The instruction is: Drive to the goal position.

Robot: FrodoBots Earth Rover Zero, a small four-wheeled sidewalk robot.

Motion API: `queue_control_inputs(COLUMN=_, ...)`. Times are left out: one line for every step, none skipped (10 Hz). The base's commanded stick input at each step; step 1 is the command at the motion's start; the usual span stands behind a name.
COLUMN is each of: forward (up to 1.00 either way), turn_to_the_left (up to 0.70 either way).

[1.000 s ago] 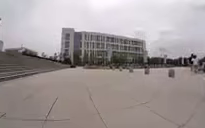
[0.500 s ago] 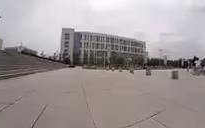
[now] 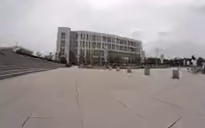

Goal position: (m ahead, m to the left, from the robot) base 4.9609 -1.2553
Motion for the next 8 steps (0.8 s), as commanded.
queue_control_inputs(forward=0.70, turn_to_the_left=-0.13)
queue_control_inputs(forward=0.70, turn_to_the_left=-0.13)
queue_control_inputs(forward=0.70, turn_to_the_left=0.01)
queue_control_inputs(forward=0.70, turn_to_the_left=0.01)
queue_control_inputs(forward=0.70, turn_to_the_left=0.01)
queue_control_inputs(forward=0.70, turn_to_the_left=0.01)
queue_control_inputs(forward=0.70, turn_to_the_left=0.01)
queue_control_inputs(forward=0.70, turn_to_the_left=-0.13)
